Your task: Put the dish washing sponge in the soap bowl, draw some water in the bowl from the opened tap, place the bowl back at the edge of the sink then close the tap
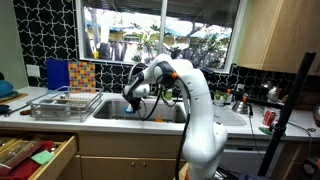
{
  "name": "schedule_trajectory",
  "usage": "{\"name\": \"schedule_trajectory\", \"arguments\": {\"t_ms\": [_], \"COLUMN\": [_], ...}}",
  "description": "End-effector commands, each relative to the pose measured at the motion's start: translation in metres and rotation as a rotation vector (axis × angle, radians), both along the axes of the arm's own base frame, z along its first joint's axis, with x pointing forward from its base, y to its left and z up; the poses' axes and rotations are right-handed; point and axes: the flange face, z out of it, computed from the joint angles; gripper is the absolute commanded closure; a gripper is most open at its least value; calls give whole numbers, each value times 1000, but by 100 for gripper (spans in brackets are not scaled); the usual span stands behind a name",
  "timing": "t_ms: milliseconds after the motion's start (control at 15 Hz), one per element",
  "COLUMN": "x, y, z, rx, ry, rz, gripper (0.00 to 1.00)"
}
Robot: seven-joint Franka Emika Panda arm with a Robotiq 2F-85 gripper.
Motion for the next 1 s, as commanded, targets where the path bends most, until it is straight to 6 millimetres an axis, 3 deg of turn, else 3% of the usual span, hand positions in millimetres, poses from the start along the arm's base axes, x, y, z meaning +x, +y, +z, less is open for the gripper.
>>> {"name": "schedule_trajectory", "arguments": {"t_ms": [0, 733, 933], "x": [-16, -54, -58], "y": [-11, -63, -67], "z": [6, 17, 21], "rx": [-19, -356, -448], "ry": [29, 219, 262], "rz": [29, 300, 373], "gripper": [99, 99, 99]}}
